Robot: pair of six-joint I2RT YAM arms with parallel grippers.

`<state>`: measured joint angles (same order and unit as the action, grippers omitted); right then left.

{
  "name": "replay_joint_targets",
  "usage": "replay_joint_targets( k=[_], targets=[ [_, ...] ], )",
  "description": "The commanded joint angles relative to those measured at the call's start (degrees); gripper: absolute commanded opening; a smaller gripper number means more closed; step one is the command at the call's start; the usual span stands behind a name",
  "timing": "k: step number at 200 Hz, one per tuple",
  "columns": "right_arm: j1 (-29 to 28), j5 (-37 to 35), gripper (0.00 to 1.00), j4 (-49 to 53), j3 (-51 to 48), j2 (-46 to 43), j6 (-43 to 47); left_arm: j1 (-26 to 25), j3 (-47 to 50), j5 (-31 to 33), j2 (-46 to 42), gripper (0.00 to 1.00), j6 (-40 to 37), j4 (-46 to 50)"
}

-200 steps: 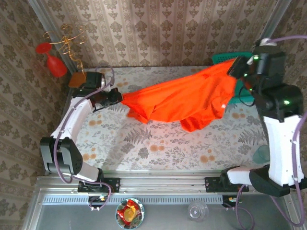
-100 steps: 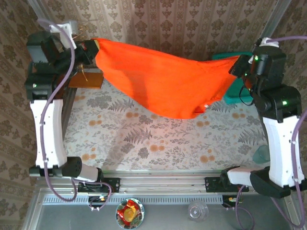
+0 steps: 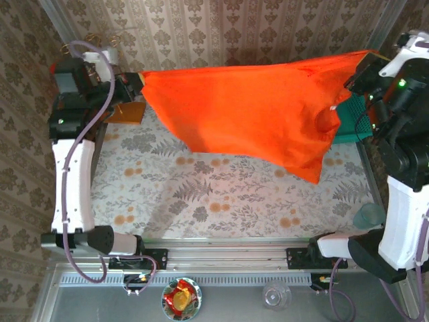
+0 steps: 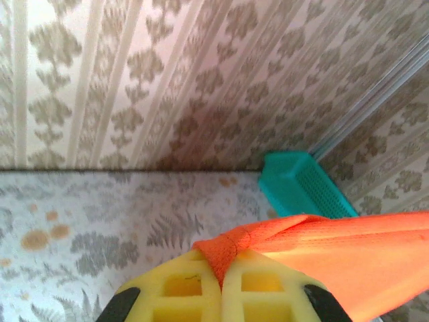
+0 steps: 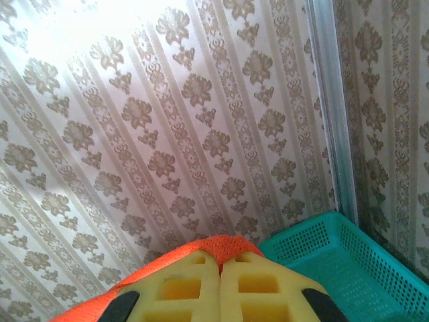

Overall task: Fold the inside-out t-shirt
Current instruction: Flatten out the T-shirt at the center of the table.

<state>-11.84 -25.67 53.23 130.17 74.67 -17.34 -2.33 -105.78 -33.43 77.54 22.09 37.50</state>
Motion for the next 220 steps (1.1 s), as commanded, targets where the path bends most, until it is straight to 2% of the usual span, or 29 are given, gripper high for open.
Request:
replay_joint_targets(
  k=[1, 55, 97, 123, 144, 168, 182, 201, 220],
  targets=[
    [0.6, -2.5, 0.0, -6.3, -5.3, -5.0, 2.3, 0.9, 1.4, 0.2, -2.9, 0.0, 0.2, -2.5],
    [0.6, -1.3, 0.0, -8.1, -13.7, -16.2, 1.8, 1.3, 7.8, 1.2, -15.7, 0.0, -3.6, -3.1],
    [0.6, 0.2, 0.0, -8.0, -11.0, -17.6, 1.7, 1.4, 7.9, 1.9, -19.6, 0.0, -1.4, -4.9],
    [0.6, 0.0, 0.0, -7.4, -6.5, -13.1, 2.8, 1.4, 6.2, 2.4, -16.2, 0.0, -0.6, -5.5],
    [0.6, -0.2, 0.0, -8.8, -6.7, -9.2, 3.0, 1.4, 5.6, 3.1, -11.2, 0.0, 0.7, -6.1],
    [0.7, -2.0, 0.0, -12.6, -10.9, -4.9, 4.4, 1.4, 7.3, 1.6, -5.8, 0.0, 1.4, -10.5],
    [0.8, -2.6, 0.0, -15.4, -14.2, -2.7, 4.6, 1.2, 8.6, 2.8, -2.9, 0.0, 0.6, -12.1],
    [1.4, -1.6, 0.0, -20.2, -18.5, 0.0, 3.0, 1.3, 9.5, 3.5, 1.0, 0.0, 0.1, -14.6],
    [2.6, 0.4, 0.0, -24.6, -18.7, 4.1, 0.5, 1.2, 6.6, 3.4, 6.3, 0.0, 0.2, -16.5]
  ],
)
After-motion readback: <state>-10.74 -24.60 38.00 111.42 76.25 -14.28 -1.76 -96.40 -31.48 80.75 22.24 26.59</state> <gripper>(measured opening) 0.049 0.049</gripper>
